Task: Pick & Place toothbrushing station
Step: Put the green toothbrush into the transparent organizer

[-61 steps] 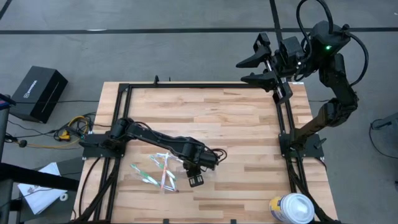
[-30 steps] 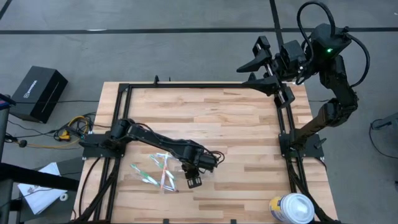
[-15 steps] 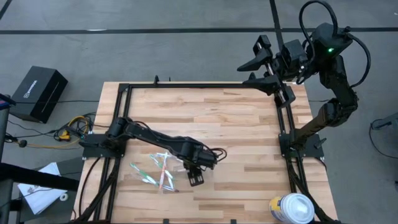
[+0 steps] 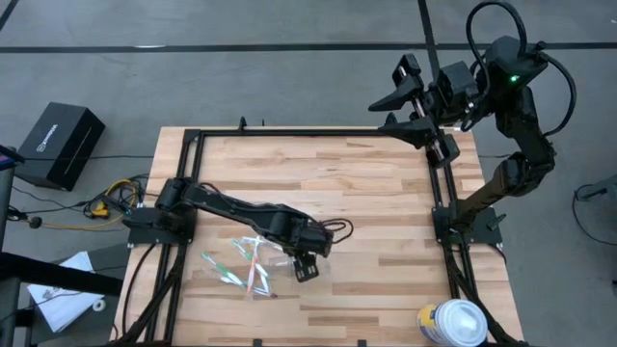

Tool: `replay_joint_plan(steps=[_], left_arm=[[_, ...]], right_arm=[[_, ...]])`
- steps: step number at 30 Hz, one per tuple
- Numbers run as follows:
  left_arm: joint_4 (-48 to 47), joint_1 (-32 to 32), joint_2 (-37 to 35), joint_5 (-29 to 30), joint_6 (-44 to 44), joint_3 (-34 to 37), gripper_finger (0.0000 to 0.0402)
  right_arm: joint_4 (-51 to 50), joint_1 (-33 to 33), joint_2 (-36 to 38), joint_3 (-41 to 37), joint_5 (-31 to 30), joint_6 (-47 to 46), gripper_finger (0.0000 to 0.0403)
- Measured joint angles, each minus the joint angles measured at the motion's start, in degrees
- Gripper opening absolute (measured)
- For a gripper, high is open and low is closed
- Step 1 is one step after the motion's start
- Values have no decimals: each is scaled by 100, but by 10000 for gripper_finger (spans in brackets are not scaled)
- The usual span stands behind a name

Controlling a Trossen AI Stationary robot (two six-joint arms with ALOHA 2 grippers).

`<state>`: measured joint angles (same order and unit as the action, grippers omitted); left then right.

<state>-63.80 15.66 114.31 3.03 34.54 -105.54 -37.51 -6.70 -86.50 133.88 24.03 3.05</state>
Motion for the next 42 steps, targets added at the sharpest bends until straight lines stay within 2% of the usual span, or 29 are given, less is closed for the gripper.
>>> replay_joint_plan(steps=[4, 9, 11, 14, 19, 23, 29, 33, 37, 39, 42], left_arm=[[303, -26, -571, 1043, -72, 0, 214], [1275, -62, -1607, 3119, -632, -2, 214], [1444, -131, -2062, 3734, -941, -9, 214], [1125, -347, -2686, 4209, -1031, 10, 214], [422, -803, -3641, 4474, -1124, 419, 214], [329, -1119, -4411, 4460, -867, 936, 214], [6, -1562, -5259, 3831, 85, 1965, 214], [-604, -1736, -5400, 3237, 814, 2800, 214], [-695, -1773, -5390, 2742, 1265, 3646, 214], [-678, -1816, -5377, 2620, 1769, 4055, 214], [-682, -1964, -5363, 2026, 2774, 4648, 214]], right_arm=[[-65, -11, 0, 0, 0, 0, 168], [-407, -17, 0, 0, -227, 42, 168], [-551, -17, 0, 0, -322, 57, 168], [-715, -17, 0, 0, -334, 59, 169], [-776, -17, 0, 0, -332, 54, 168], [-794, -17, -27, 2, -344, 55, 168], [-973, -242, -98, -3, -355, 269, 169], [-1052, -501, -99, 0, -352, 336, 169], [-1041, -724, -205, -3, -312, 185, 169], [-1021, -851, -241, -11, -312, 128, 169], [-899, -1024, -311, 2, -310, -82, 169]])
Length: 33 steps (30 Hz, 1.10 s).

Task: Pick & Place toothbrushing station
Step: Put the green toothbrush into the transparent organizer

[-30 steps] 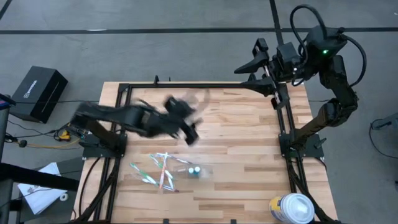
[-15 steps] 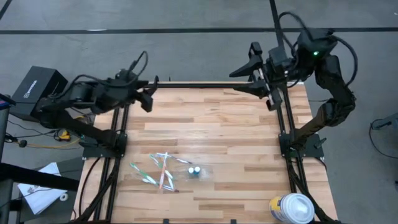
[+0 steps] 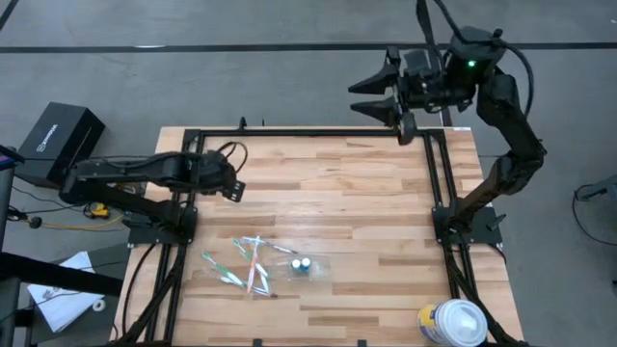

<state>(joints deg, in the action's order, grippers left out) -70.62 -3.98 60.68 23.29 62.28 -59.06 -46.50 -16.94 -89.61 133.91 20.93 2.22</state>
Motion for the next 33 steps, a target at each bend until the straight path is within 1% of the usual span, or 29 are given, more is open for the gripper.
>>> replay_joint_plan(steps=[4, 7, 12, 14, 17, 20, 24, 27, 29, 33], left_arm=[[234, -11, -1, -566, 837, 717, 214], [346, -31, -5, -861, 1165, 1098, 214], [427, -34, -6, -1508, 1410, 1539, 214], [624, -34, -6, -1799, 1418, 1665, 214], [1181, -13, -5, -2225, 1427, 1854, 214], [1542, 64, 95, -2316, 1616, 1997, 214], [1542, 73, 376, -2377, 1657, 2116, 214], [1619, 73, 614, -2685, 1646, 2191, 214], [1893, 108, 764, -2857, 1645, 2243, 214], [2372, 222, 1116, -3013, 1734, 2261, 214]], right_arm=[[126, -162, -158, -3, 0, -221, 169], [296, -234, -229, -6, -2, -324, 169], [483, -275, -308, -4, 0, -374, 169], [547, -274, -347, -3, 0, -377, 169], [517, -274, -352, -6, 9, -377, 169], [478, -274, -336, -4, 22, -377, 169], [387, -274, -345, -4, 225, -377, 169], [265, -270, -341, -4, 343, -376, 169], [154, -267, -341, -4, 346, -374, 169], [-18, -261, -341, -4, 466, -370, 169]])
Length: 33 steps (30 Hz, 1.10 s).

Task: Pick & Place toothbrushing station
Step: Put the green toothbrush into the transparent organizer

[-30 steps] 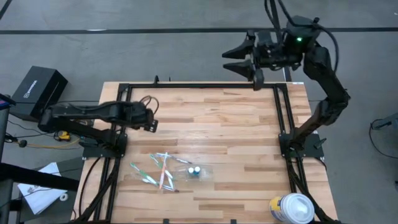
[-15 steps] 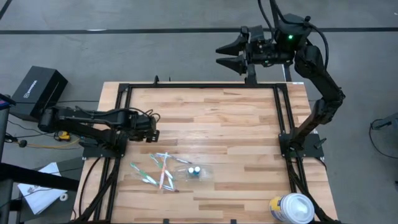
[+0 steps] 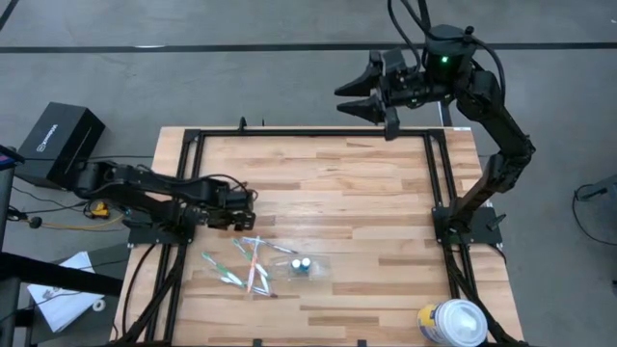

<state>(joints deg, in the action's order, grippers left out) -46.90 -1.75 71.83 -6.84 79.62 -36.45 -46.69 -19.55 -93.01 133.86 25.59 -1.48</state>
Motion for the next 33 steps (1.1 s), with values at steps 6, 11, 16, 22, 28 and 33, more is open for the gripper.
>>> replay_joint_plan(steps=[6, 11, 16, 22, 28, 33], left_arm=[[220, 154, 562, -268, 39, 2, 214], [435, 359, 860, -565, 100, 2, 214], [560, 615, 932, -590, 527, 2, 214], [756, 756, 916, -569, 824, 58, 206], [1019, 745, 916, -552, 937, 136, 127], [1061, 743, 905, -456, 932, 136, 22]], right_arm=[[-62, 2, 0, 0, 165, 47, 169], [-137, 2, 0, 0, 177, 188, 169], [-143, -1, 0, 0, 350, 193, 169], [-165, -9, 0, 0, 351, 360, 169], [-172, -9, 0, 0, 354, 363, 169], [-175, -9, 0, 0, 354, 358, 169]])
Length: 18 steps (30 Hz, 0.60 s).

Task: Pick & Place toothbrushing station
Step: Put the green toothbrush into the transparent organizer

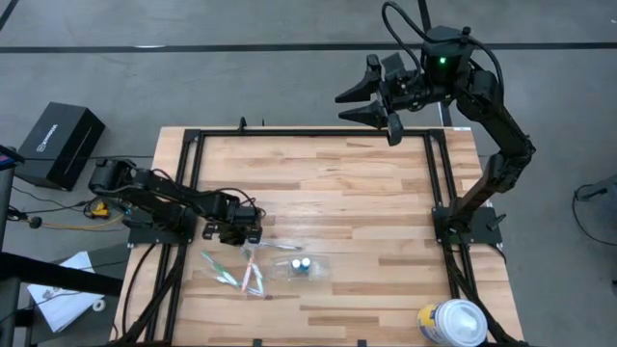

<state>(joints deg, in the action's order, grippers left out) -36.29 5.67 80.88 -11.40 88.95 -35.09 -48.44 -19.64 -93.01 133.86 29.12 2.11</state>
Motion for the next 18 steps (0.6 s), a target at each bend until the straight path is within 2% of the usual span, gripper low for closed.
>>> replay_joint_plan(steps=[8, 18], left_arm=[[-8, 0, -433, 628, -38, 9, 1], [-155, 0, -1676, 2185, -28, 9, 0]], right_arm=[[1, 0, 0, 0, 87, -15, 169], [124, 0, 0, 0, 87, -17, 169]])
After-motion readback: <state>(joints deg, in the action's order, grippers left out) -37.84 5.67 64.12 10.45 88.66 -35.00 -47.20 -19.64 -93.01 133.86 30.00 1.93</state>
